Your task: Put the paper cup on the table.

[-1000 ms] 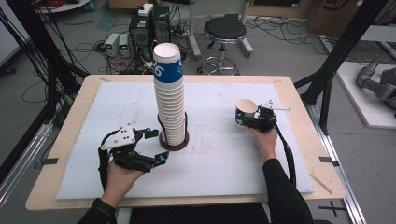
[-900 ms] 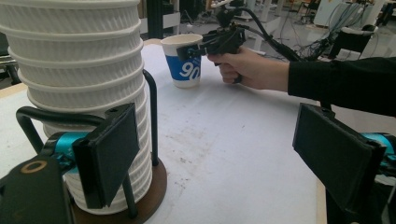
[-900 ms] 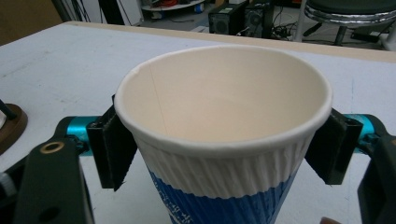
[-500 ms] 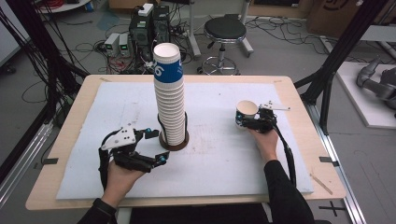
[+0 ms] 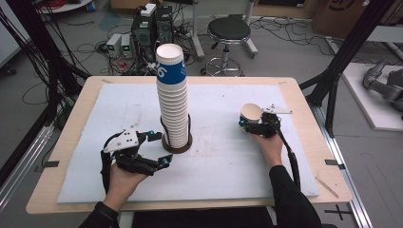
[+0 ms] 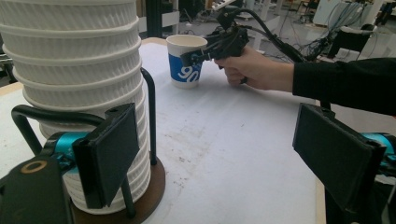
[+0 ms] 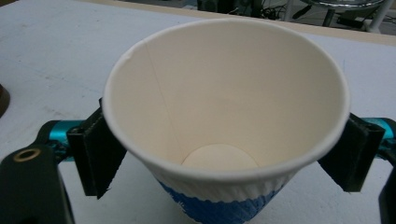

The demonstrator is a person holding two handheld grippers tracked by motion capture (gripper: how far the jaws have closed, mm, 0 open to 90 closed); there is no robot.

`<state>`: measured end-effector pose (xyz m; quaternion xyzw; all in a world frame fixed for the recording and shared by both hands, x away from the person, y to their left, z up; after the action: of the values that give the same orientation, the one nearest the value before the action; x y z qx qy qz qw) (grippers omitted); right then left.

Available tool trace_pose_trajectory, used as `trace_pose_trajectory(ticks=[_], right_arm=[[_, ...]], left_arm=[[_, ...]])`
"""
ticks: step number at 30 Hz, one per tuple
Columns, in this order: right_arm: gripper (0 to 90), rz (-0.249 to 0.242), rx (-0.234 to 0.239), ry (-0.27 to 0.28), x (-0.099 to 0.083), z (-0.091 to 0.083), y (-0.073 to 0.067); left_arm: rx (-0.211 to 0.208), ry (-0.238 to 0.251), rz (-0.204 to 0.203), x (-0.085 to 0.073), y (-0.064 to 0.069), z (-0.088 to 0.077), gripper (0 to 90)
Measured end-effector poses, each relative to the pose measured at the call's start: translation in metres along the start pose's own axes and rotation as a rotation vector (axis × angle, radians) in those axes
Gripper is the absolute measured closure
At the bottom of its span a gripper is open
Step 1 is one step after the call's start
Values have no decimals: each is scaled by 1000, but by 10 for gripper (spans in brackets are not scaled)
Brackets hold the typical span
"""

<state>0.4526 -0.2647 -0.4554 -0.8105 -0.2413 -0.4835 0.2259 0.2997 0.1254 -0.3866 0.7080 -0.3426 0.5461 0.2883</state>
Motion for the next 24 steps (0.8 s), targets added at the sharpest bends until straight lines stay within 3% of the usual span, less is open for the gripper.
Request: trace_pose_trajectory(ticks=[12,19,22,24], right_arm=[[122,9,-29,-29,1,-13,-6],[122,22,-63,-87,-1,-27,-6],[122,36,-44,-95,-1,-39,-5],[123,17,-32,-92,0,-49,-6]], left_arm=[[-1,0,1,0,0,1,145],[-1,4,4,1,0,0,146],[0,7,9,2,0,-1,146],[1,8,8,2,0,-1,146]])
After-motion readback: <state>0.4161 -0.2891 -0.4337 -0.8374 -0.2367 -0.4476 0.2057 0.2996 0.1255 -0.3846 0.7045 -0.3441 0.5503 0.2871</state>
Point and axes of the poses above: each handheld gripper's, and its own axes: z roughly forward along the jaws, x roughly out of its top, y roughly to its right, the point moved 4 cm from there along z, roughly forward along the jaws, and after that the axes turned 9 degrees about x, right-handed, at the moved point
